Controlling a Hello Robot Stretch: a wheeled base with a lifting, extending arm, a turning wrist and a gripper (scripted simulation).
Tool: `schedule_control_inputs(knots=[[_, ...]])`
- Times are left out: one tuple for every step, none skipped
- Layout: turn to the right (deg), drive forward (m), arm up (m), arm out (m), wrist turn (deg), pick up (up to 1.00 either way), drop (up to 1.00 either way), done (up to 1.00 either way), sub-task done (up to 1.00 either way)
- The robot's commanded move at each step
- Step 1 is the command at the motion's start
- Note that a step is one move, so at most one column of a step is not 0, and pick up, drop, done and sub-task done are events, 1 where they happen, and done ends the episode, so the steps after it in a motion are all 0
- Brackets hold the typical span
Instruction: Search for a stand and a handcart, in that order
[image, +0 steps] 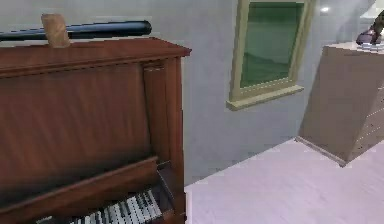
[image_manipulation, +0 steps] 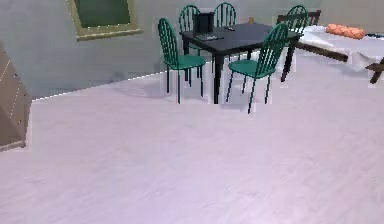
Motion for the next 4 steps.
schedule_control_inputs(knots=[[-45.0,0.0,0.0,0.0,0.0,0.0,0.0,0.0,0.0],[-45.0,0.0,0.0,0.0,0.0,0.0,0.0,0.0,0.0],[-45.0,0.0,0.0,0.0,0.0,0.0,0.0,0.0,0.0],[-18.0,0.0,0.0,0.0,0.0,0.0,0.0,0.0,0.0]])
